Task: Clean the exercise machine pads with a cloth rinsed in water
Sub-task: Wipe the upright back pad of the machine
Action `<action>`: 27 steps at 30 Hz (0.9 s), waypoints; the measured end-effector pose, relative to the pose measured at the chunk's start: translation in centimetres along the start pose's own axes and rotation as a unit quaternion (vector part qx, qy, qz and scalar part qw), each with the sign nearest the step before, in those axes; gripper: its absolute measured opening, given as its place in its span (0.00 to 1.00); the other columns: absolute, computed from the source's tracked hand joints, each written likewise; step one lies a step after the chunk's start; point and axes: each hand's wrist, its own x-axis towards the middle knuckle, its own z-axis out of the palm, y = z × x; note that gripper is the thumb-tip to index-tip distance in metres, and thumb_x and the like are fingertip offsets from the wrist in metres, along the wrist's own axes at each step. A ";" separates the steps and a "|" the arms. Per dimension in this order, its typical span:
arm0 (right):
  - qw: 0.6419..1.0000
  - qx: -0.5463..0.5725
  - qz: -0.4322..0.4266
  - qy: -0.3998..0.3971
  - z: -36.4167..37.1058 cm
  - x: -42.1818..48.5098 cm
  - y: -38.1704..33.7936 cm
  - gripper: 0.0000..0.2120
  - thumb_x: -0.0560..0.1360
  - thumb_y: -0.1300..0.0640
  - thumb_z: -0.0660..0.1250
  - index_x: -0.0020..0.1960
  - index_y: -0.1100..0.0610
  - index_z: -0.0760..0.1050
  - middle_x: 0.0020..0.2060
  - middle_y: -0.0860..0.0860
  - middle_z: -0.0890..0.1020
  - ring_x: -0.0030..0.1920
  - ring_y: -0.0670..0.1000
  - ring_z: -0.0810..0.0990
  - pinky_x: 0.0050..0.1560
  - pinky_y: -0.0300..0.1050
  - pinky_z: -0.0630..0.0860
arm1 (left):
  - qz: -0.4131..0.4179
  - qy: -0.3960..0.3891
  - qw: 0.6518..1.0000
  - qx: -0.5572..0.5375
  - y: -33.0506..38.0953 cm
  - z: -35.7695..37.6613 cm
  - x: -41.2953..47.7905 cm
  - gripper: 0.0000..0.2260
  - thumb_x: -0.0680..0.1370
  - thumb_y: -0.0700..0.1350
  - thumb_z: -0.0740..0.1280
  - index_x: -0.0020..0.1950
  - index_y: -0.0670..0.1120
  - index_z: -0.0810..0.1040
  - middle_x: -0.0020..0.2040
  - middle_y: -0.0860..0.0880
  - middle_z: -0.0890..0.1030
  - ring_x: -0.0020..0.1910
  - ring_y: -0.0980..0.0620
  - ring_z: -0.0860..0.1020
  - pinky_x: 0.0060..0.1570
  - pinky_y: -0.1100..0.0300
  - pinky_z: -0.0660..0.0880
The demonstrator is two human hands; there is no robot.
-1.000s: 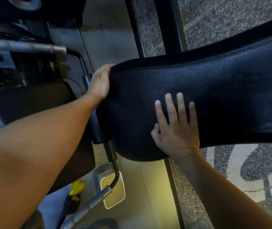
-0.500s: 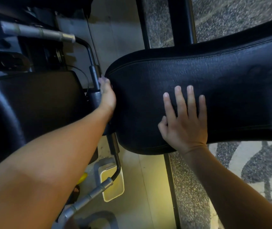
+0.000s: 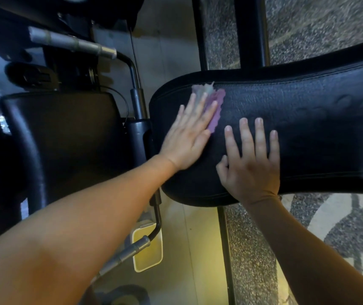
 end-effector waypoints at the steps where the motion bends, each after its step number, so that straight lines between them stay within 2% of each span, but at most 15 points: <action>1: 1.000 0.000 -0.001 0.005 0.2 -0.1 0.2 0.29 0.78 0.51 0.59 0.79 0.57 0.66 0.78 0.61 0.65 0.80 0.65 0.58 0.79 0.66 0.52 | -0.009 -0.004 1.000 0.019 -1.5 0.1 -0.3 0.26 0.85 0.48 0.52 0.83 0.52 0.49 0.84 0.48 0.45 0.82 0.48 0.40 0.80 0.45 0.41; 5: 1.000 0.003 -0.011 0.022 0.4 -0.1 0.2 0.29 0.79 0.51 0.59 0.78 0.57 0.67 0.78 0.61 0.66 0.79 0.66 0.60 0.79 0.66 0.54 | -0.086 0.000 0.996 -0.021 -4.0 -1.1 -1.0 0.28 0.85 0.47 0.53 0.83 0.53 0.47 0.84 0.49 0.44 0.82 0.48 0.41 0.80 0.48 0.42; 8: 1.000 0.007 -0.010 0.023 0.5 -0.2 0.2 0.29 0.79 0.51 0.59 0.78 0.57 0.66 0.78 0.61 0.66 0.79 0.66 0.60 0.79 0.66 0.53 | -0.122 0.011 0.985 -0.120 -2.6 -1.7 -1.2 0.32 0.84 0.45 0.56 0.83 0.54 0.42 0.83 0.53 0.43 0.82 0.50 0.44 0.80 0.52 0.50; 10: 1.000 0.007 -0.009 0.022 0.5 -0.1 0.2 0.29 0.79 0.51 0.59 0.78 0.57 0.67 0.78 0.61 0.66 0.79 0.66 0.60 0.79 0.65 0.53 | -0.149 0.018 0.975 -0.162 -2.2 -1.8 -1.3 0.32 0.84 0.43 0.55 0.83 0.55 0.43 0.84 0.51 0.47 0.82 0.52 0.49 0.80 0.54 0.54; 13: 1.000 0.010 -0.011 0.023 0.3 -0.1 0.2 0.29 0.79 0.51 0.59 0.78 0.57 0.67 0.78 0.61 0.66 0.79 0.65 0.60 0.79 0.65 0.53 | -0.114 0.043 0.987 -0.106 -3.0 -1.7 -1.2 0.25 0.85 0.41 0.56 0.83 0.48 0.56 0.83 0.47 0.54 0.82 0.51 0.49 0.81 0.52 0.52; 17: 1.000 0.010 -0.009 0.019 0.2 -0.1 0.1 0.28 0.79 0.51 0.58 0.78 0.56 0.67 0.78 0.61 0.66 0.79 0.65 0.60 0.79 0.65 0.53 | -0.054 0.055 0.994 0.077 -4.0 -1.4 -0.5 0.25 0.85 0.42 0.56 0.83 0.44 0.54 0.83 0.44 0.50 0.82 0.46 0.44 0.81 0.47 0.46; 19: 1.000 0.007 -0.012 0.016 0.2 -0.1 0.1 0.28 0.79 0.51 0.58 0.78 0.57 0.67 0.78 0.61 0.66 0.79 0.65 0.60 0.79 0.66 0.53 | -0.042 0.055 0.993 0.094 -3.2 -1.3 0.2 0.26 0.85 0.42 0.55 0.83 0.41 0.53 0.83 0.42 0.49 0.82 0.45 0.43 0.81 0.46 0.45; 22: 1.000 0.009 -0.011 0.017 0.2 0.0 0.2 0.28 0.79 0.51 0.58 0.78 0.57 0.67 0.78 0.61 0.66 0.79 0.66 0.60 0.79 0.66 0.54 | -0.034 0.050 0.997 0.053 -1.2 -0.6 0.8 0.26 0.85 0.43 0.54 0.82 0.39 0.53 0.83 0.40 0.51 0.82 0.43 0.43 0.80 0.45 0.48; 24: 1.000 0.009 -0.013 0.011 0.2 0.0 0.1 0.29 0.79 0.51 0.59 0.78 0.57 0.67 0.78 0.62 0.66 0.79 0.66 0.59 0.79 0.66 0.53 | 0.002 0.034 0.998 0.056 -0.2 0.3 0.0 0.25 0.86 0.45 0.54 0.82 0.39 0.53 0.83 0.40 0.52 0.82 0.42 0.44 0.80 0.43 0.51; 27: 1.000 0.008 -0.016 -0.001 0.2 0.0 0.1 0.28 0.80 0.50 0.58 0.79 0.57 0.65 0.78 0.62 0.65 0.80 0.66 0.59 0.79 0.65 0.52 | 0.054 -0.003 0.993 0.103 -0.4 1.3 -3.1 0.25 0.87 0.48 0.53 0.82 0.42 0.54 0.83 0.40 0.51 0.82 0.40 0.45 0.79 0.41 0.51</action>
